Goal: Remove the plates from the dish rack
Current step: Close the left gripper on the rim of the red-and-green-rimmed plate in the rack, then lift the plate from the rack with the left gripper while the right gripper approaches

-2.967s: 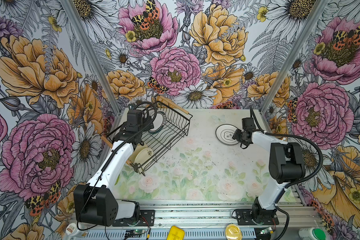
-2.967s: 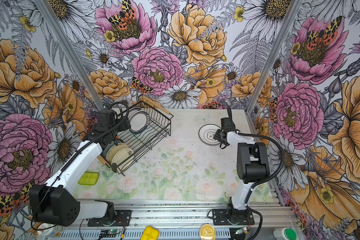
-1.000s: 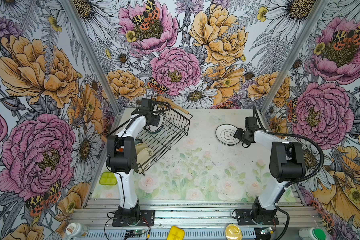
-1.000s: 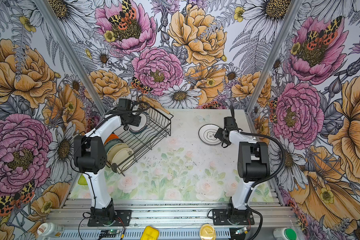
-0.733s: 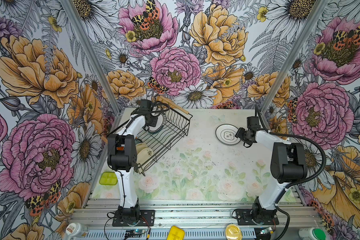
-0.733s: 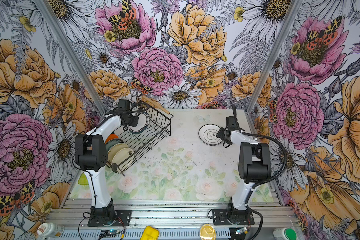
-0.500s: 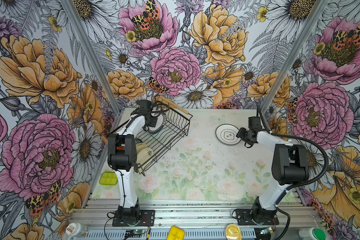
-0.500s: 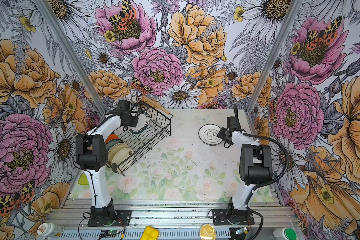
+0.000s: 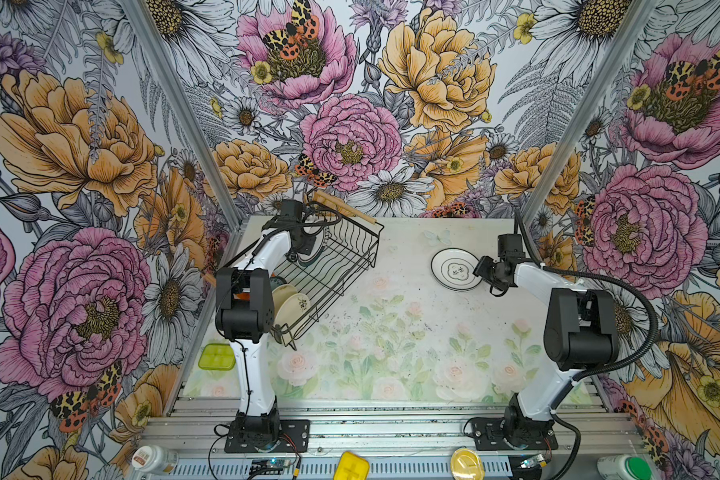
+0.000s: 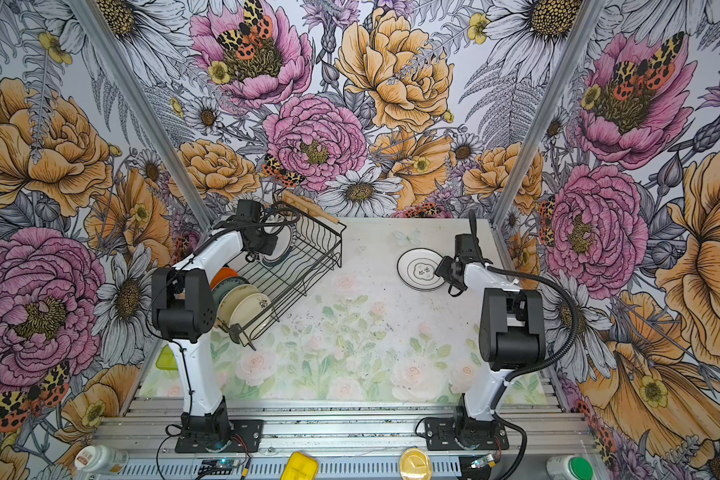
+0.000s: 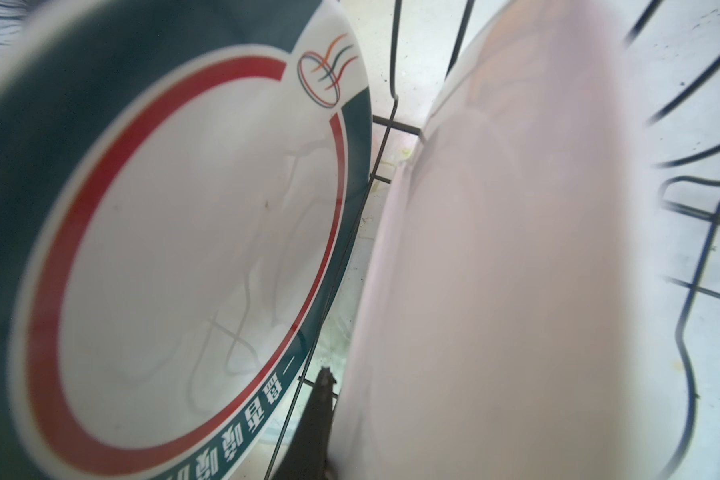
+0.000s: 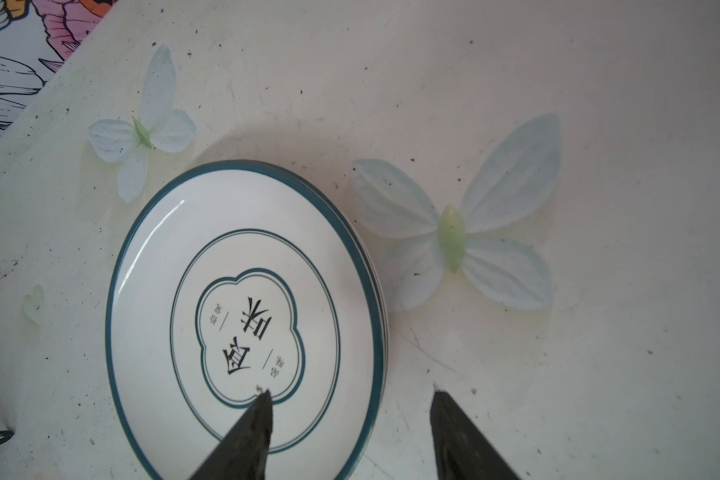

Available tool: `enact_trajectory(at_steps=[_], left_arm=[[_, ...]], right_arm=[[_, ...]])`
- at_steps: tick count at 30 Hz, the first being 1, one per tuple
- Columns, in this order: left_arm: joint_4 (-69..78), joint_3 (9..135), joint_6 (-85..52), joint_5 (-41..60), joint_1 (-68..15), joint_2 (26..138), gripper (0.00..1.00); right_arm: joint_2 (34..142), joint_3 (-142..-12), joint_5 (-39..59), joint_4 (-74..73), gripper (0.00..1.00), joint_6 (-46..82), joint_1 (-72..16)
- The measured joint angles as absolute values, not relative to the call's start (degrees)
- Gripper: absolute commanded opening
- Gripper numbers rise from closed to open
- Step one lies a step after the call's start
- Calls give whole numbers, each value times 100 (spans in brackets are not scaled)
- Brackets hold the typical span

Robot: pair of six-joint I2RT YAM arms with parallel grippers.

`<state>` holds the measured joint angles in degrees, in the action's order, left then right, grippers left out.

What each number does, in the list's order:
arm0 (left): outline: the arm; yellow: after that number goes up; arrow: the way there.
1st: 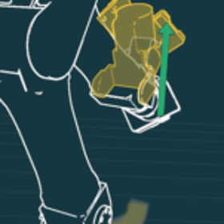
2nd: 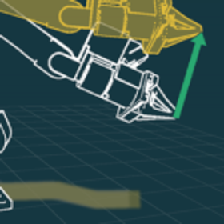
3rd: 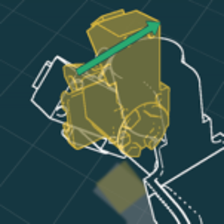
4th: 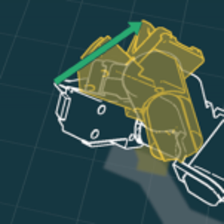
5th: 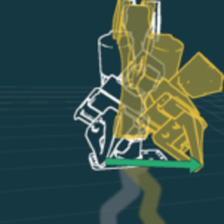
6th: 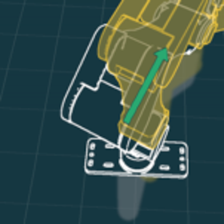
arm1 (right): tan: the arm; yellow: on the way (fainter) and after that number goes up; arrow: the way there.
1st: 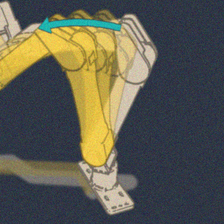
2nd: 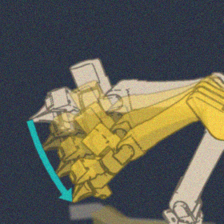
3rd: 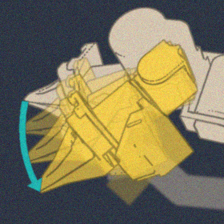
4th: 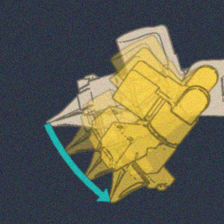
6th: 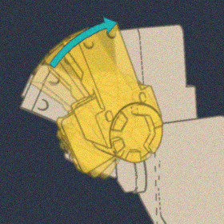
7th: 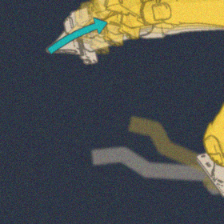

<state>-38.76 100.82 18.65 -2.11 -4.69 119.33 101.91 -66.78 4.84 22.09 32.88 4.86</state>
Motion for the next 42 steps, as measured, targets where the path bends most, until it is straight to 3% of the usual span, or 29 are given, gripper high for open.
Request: enact_trajectory(at_steps=[5,25,37,42], left_arm=[[-3876,10071,1863,-224,-469,11924,0],[-3975,9660,1684,-351,-469,11131,0],[-4040,9574,637,-30,-517,9480,0],[-3953,9574,-211,78,-954,8779,0]], right_arm=[[10136,-6678,561,2206,62,3288,486],[10075,-6678,735,2209,64,3288,486],[9494,-6678,803,2204,66,3039,497],[9015,-6678,1011,2202,67,2834,495]])
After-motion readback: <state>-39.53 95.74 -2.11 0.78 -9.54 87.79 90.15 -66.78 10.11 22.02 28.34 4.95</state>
